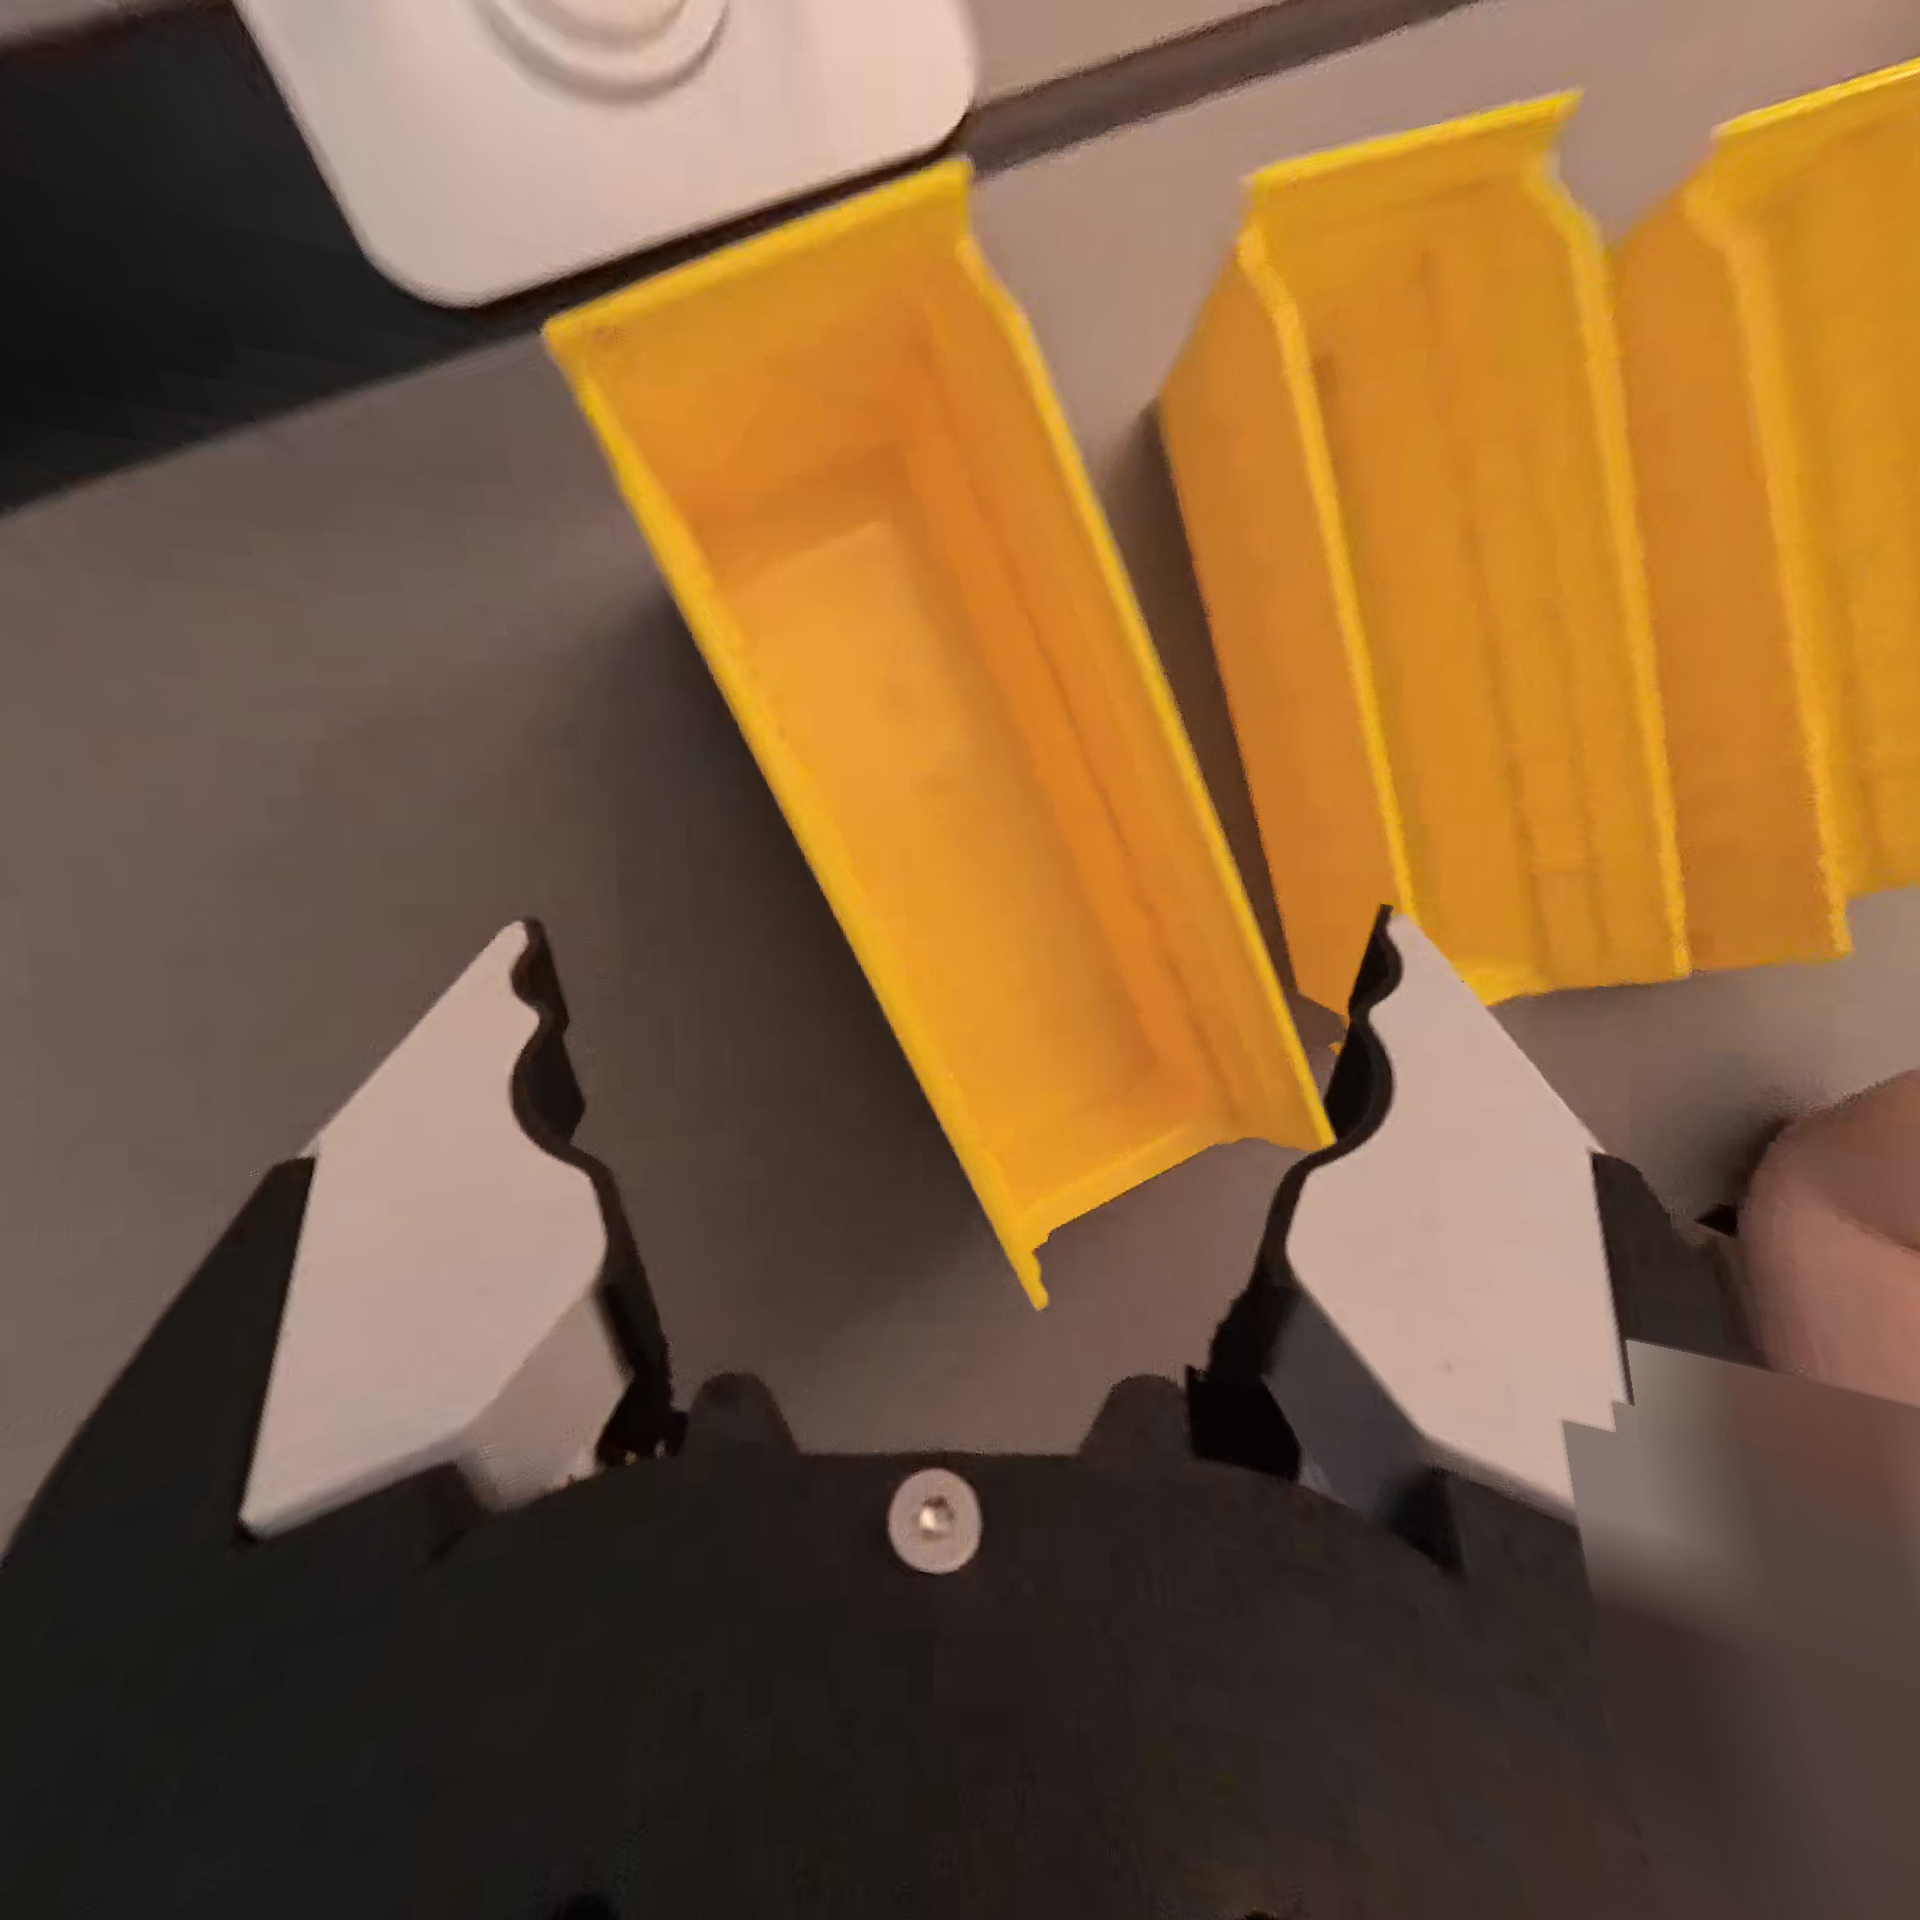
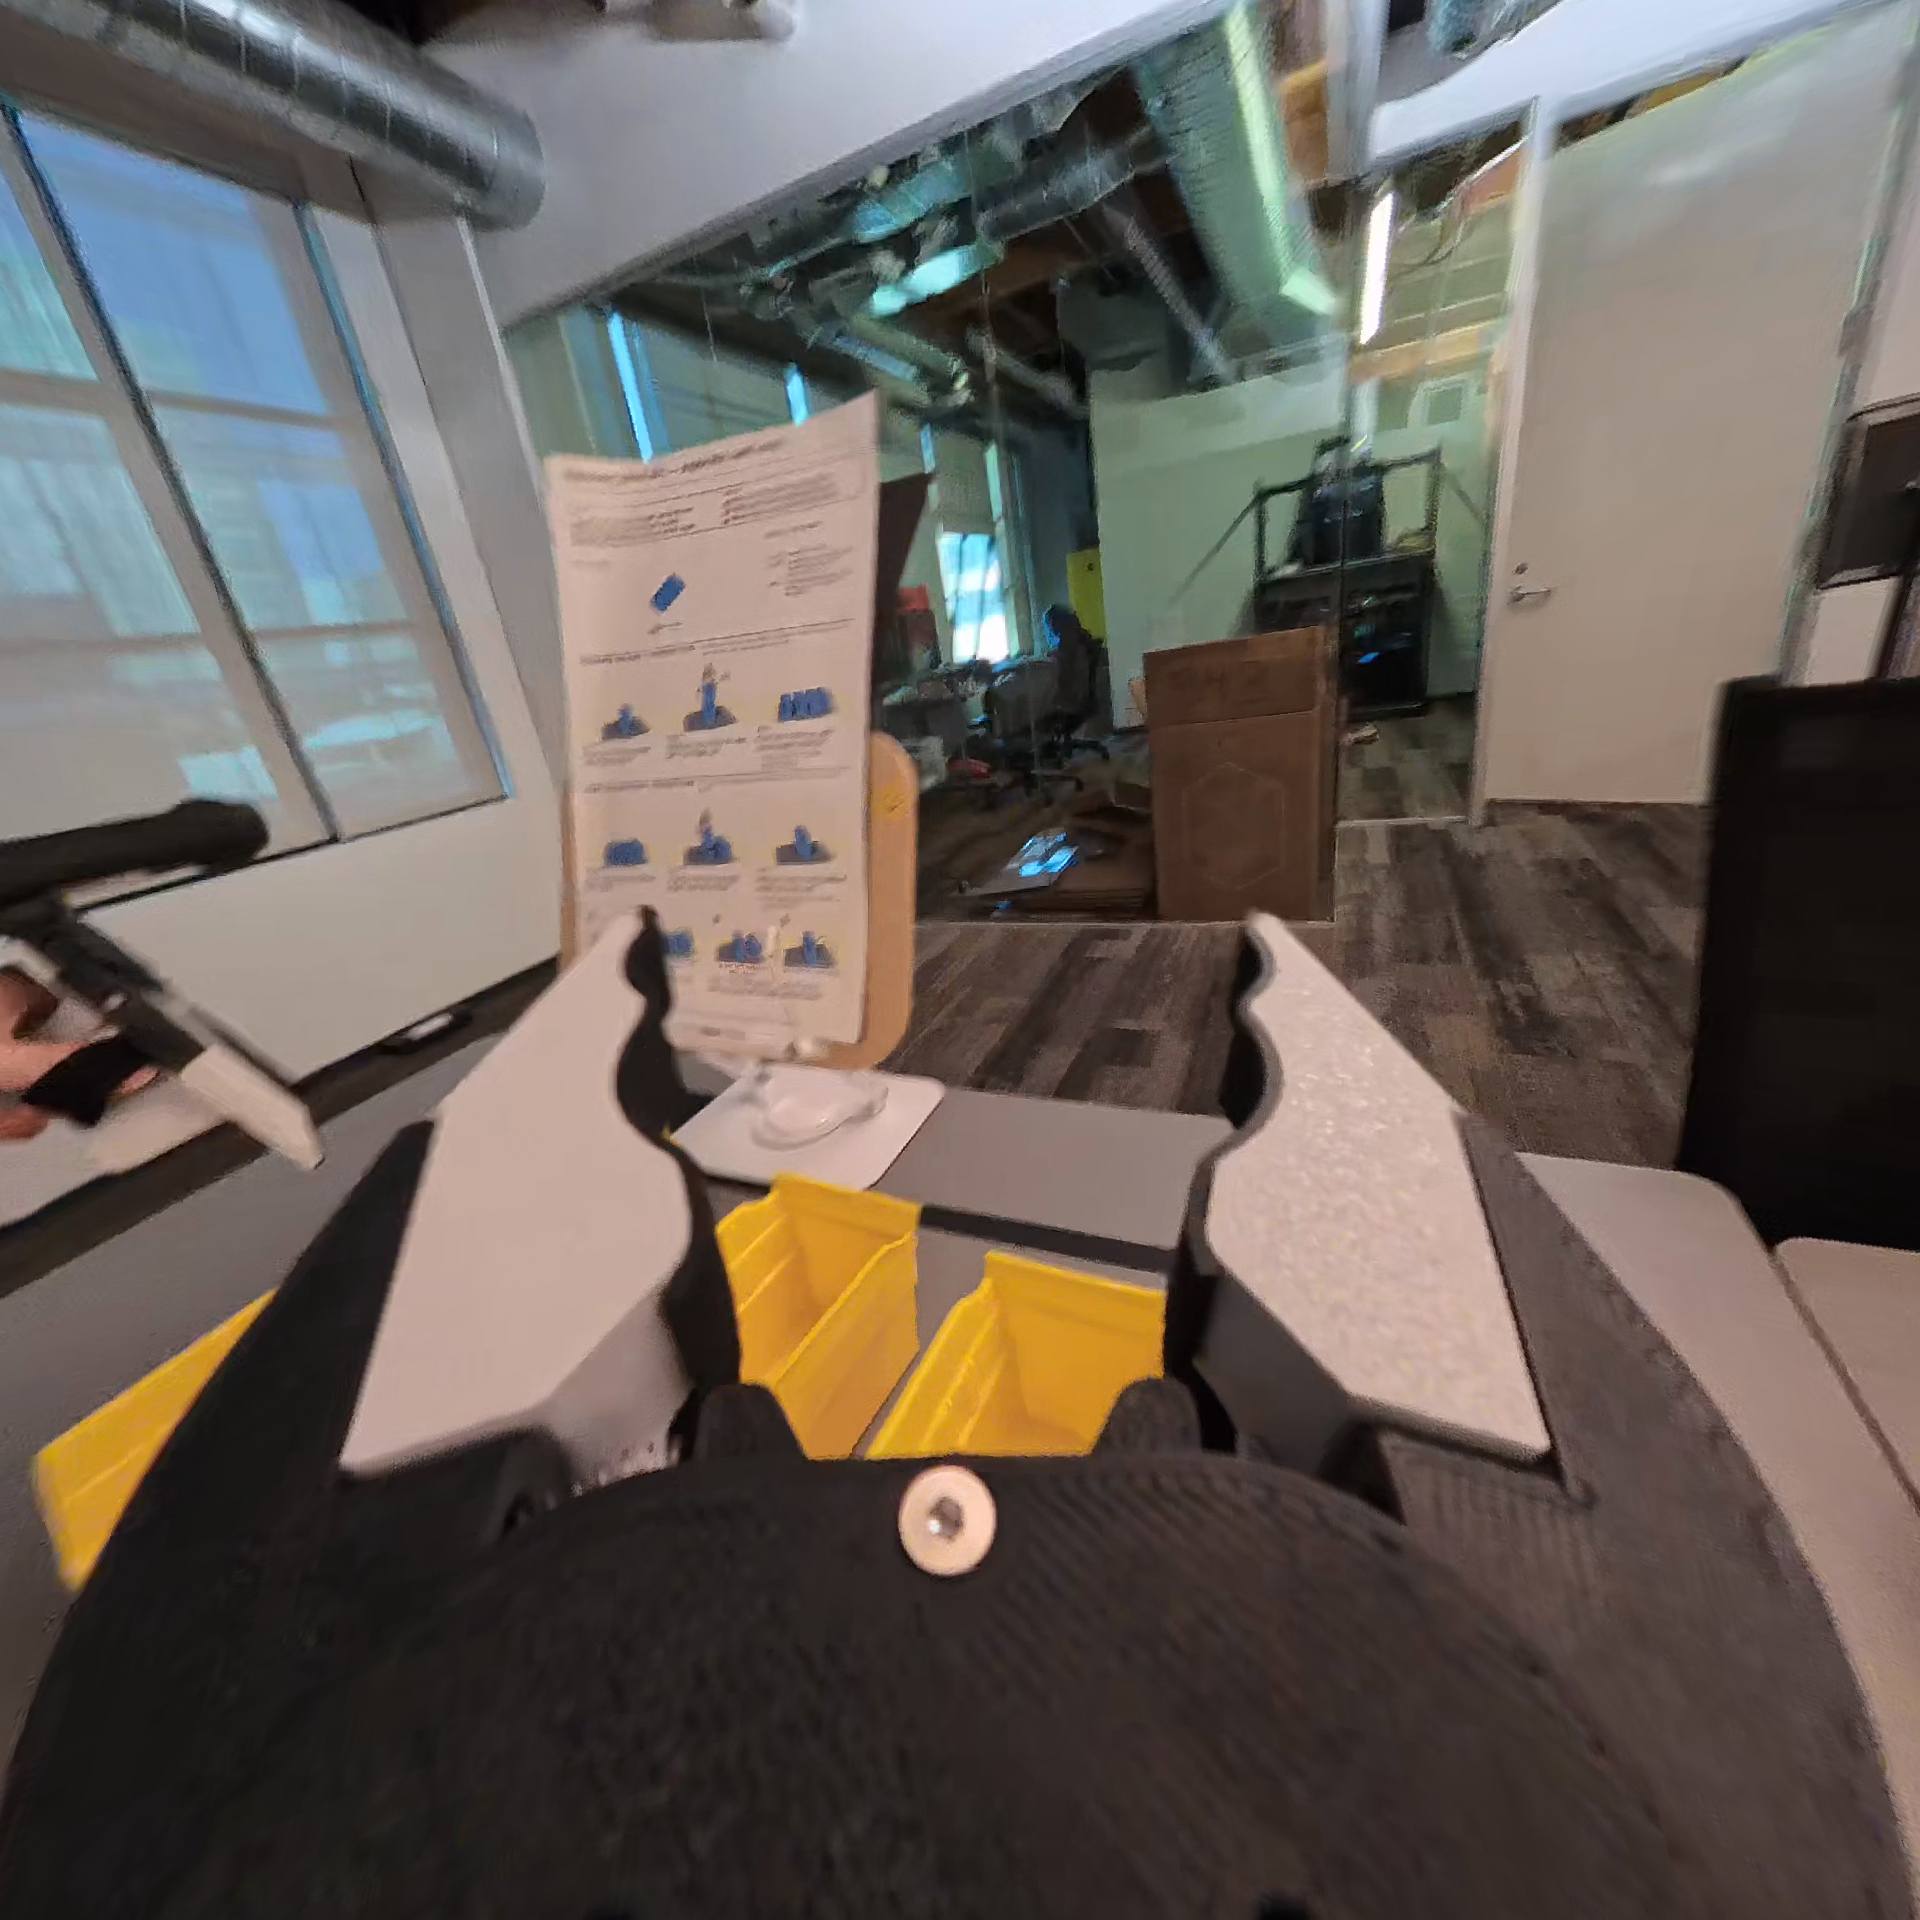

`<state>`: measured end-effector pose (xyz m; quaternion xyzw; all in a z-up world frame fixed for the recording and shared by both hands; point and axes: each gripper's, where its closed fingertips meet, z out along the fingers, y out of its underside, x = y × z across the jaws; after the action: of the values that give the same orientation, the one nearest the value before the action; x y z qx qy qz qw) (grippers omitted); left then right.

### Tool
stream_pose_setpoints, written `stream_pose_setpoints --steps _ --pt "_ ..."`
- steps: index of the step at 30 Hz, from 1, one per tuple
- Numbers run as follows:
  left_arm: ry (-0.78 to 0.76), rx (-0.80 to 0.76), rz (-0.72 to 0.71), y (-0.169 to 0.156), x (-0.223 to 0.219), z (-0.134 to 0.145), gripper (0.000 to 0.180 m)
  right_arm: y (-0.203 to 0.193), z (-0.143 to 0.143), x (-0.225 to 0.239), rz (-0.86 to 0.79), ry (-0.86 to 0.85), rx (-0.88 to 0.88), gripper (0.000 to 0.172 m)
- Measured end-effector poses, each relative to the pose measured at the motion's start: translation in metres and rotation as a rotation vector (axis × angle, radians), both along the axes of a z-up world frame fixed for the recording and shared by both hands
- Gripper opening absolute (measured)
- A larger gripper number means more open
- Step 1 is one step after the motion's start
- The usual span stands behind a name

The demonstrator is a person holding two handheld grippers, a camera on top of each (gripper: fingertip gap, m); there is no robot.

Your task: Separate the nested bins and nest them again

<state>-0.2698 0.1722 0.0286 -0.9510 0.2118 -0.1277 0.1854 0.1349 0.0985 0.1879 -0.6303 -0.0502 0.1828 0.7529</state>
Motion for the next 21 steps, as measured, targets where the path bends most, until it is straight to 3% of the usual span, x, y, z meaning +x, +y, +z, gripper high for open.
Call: stream_pose_setpoints --steps 5,8,11,16,19,21 --pt "0.073 -0.132 0.088 0.002 0.019 -0.025 0.153 0.012 -0.029 0.013 0.093 -0.038 -0.161 0.099" --pt "0.134 -0.160 0.081 0.005 0.027 -0.049 0.158 0.016 -0.049 0.040 0.022 -0.052 -0.267 0.100" --pt "0.190 -0.222 0.099 0.003 0.026 -0.073 0.158 0.012 -0.039 0.056 0.002 0.001 -0.215 0.098" --pt "0.312 -0.243 0.090 0.005 0.027 -0.088 0.156 0.001 -0.026 0.048 0.190 0.224 -0.191 0.091" --pt "0.409 -0.251 0.072 0.005 0.024 -0.095 0.136 0.003 -0.032 0.055 0.152 0.206 -0.214 0.090" --pt "0.469 -0.252 0.037 0.004 0.022 -0.095 0.133 0.006 -0.037 0.062 0.105 0.186 -0.231 0.090"
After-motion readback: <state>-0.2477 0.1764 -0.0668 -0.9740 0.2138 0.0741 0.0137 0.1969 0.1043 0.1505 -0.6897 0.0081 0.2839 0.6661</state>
